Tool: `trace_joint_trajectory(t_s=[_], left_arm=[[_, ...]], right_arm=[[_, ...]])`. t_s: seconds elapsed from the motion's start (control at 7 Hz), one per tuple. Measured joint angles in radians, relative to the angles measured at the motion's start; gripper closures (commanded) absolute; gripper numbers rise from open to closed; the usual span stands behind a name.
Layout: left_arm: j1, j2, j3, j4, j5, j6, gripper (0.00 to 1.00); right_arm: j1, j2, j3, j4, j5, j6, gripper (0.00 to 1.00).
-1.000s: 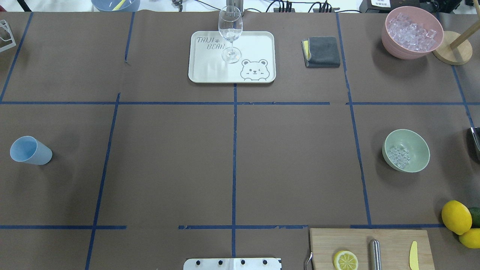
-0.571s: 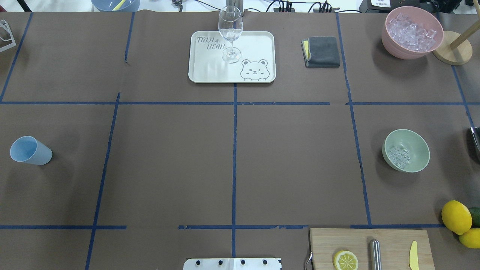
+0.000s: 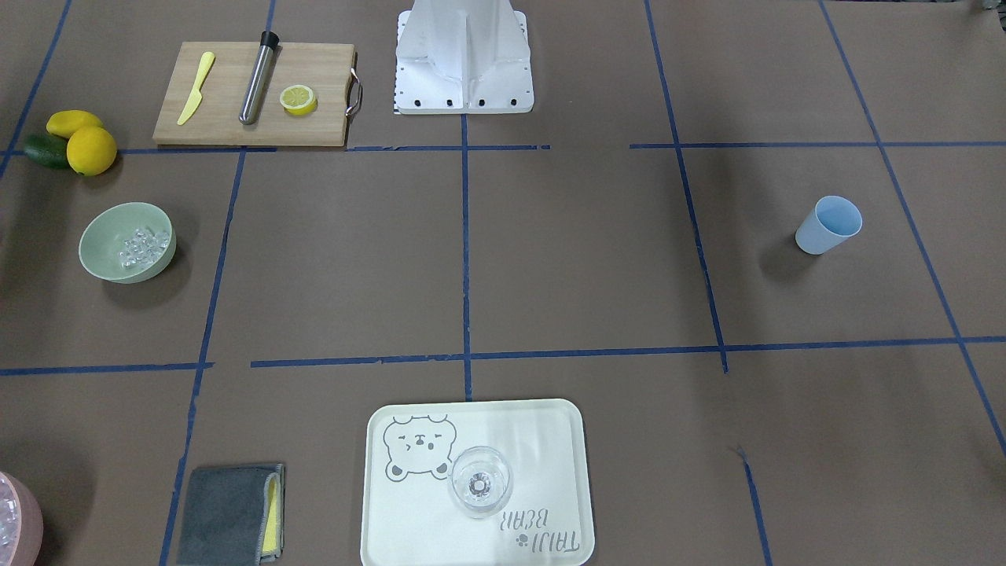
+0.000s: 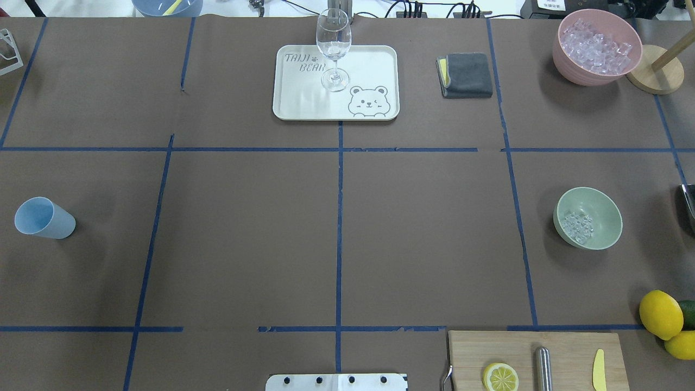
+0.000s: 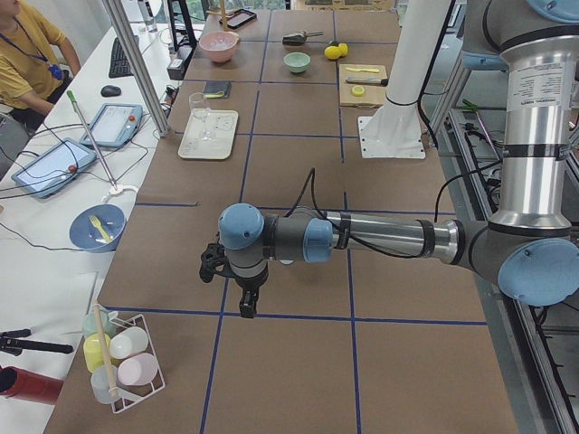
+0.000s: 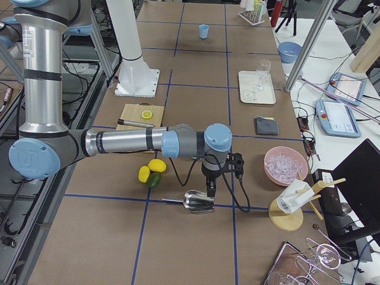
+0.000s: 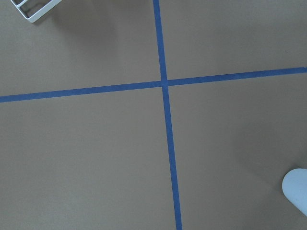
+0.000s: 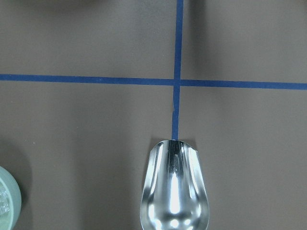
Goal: Pour ice into bowl
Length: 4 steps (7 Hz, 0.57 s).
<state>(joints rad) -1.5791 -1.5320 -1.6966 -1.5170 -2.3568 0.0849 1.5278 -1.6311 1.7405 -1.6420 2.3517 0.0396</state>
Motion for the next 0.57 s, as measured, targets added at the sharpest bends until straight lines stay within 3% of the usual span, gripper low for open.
trace_joint_trajectory(t_s=[0.57], left_arm=[[0.003,-0.005,-0.003,-0.011,0.008,0.009,0.0]], right_arm=[[0.0,-0.004,0.017,0.001,0.037,0.006,0.0]])
